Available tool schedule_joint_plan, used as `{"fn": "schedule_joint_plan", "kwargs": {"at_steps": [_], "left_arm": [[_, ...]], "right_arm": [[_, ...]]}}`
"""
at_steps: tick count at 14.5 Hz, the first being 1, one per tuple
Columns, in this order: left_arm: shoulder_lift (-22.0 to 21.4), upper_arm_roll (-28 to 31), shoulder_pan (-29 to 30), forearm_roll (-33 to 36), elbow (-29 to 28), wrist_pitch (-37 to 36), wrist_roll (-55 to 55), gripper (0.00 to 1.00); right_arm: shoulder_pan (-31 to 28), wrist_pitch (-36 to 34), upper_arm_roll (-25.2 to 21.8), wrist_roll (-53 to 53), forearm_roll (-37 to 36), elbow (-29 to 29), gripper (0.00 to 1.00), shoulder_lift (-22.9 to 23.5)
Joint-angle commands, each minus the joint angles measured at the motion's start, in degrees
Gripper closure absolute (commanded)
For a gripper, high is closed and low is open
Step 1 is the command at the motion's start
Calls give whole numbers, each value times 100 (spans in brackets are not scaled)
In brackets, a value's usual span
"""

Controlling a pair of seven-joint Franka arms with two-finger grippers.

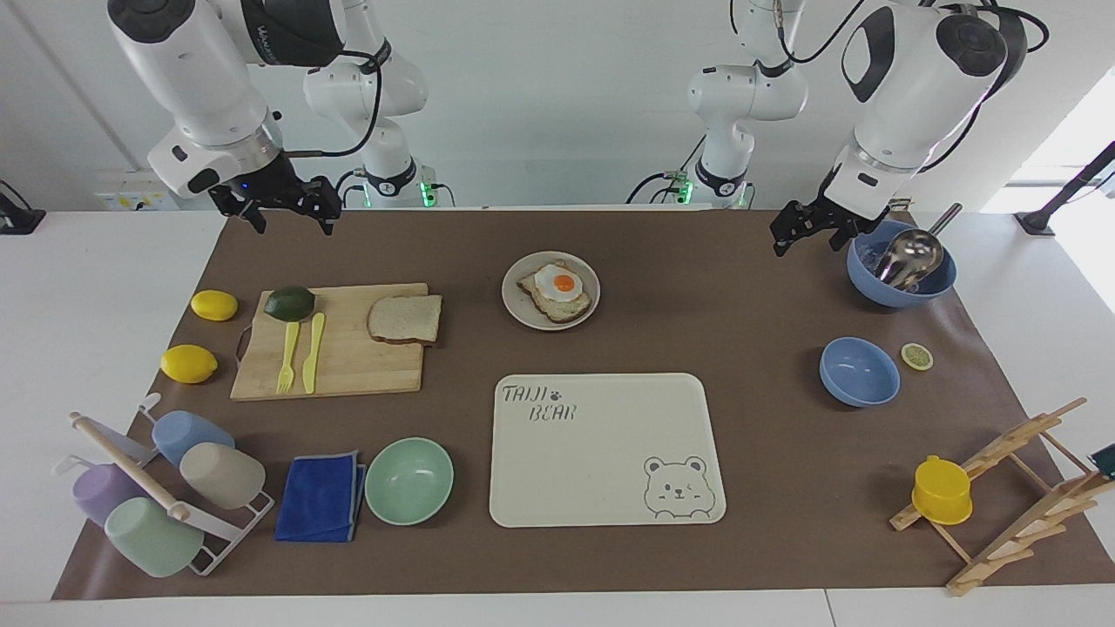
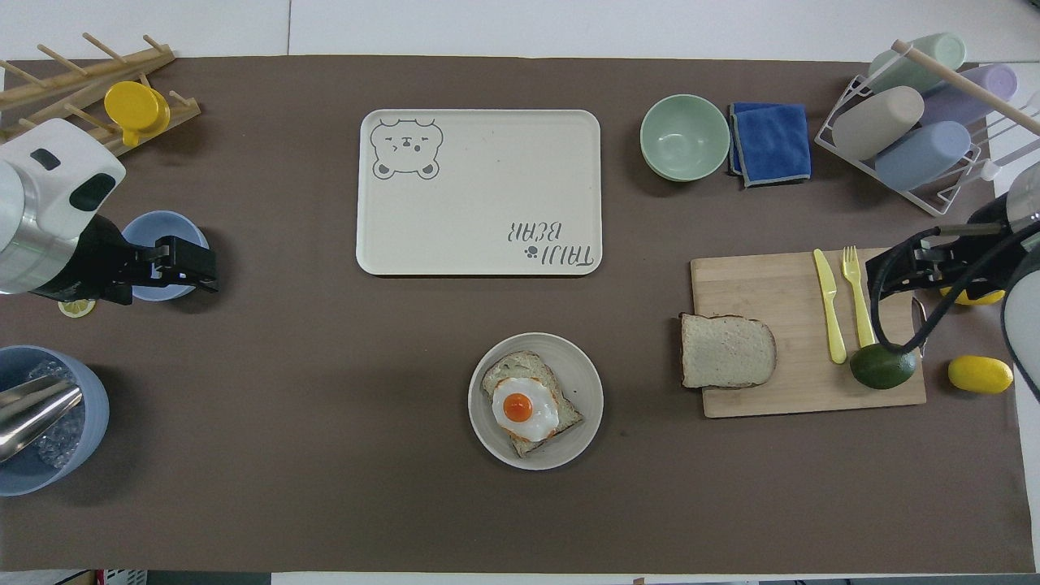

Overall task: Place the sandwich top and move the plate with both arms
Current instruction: 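Move the right gripper toward the bread slice on the cutting board, then grasp the bread slice with the right gripper and lift it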

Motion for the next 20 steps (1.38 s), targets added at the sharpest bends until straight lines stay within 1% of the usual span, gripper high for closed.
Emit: {"fn": "schedule_joint_plan", "kwargs": {"at_steps": [1,6,8,9,10,11,12,13,14,15,16,17,18,19,20], "left_arm": [[-100,-9,14,-53,-66,19,26,0],[-118,-9,31,-53,-66,10,26,0],[-127,8,40,-53,-66,19,52,0],[-127,8,40,-53,-66,19,53,0],[-127,8,40,-53,-66,19,35,0],[-127,8,40,-53,-75,10,35,0],[-127,8,31,-53,-75,19,35,0],[-127,8,31,-53,-75,54,35,0],[-127,8,31,-62,-66,63,35,0],[-127,8,23,-53,-75,54,26,0],[-136,8,14,-53,-92,54,26,0],[-136,8,-4,-62,-84,54,26,0],[-136,8,-13,-62,-84,54,26,0],[-136,8,-13,-53,-84,54,26,0],[-136,8,-13,-53,-84,54,26,0]], "right_arm": [[-101,88,49,-139,141,-62,0,-80],[-66,88,23,-112,185,-80,0,-106],[22,97,49,-95,185,-202,0,-141],[179,123,58,-60,194,-281,0,-176],[502,350,58,71,194,-465,0,-246],[819,787,58,403,185,-919,0,-360],[1074,1357,58,641,142,-1367,0,-361],[1268,1771,58,739,133,-1607,0,-239],[1435,2176,58,801,133,-1809,0,6],[1542,2502,58,915,133,-1976,0,217],[1795,2705,58,1055,98,-2161,0,384],[1963,2925,50,1257,54,-2441,0,395],[2069,3153,58,1511,-138,-2705,0,386],[2227,3338,58,1792,-383,-2890,0,430],[2289,3540,58,1978,-699,-3023,0,569]]}}
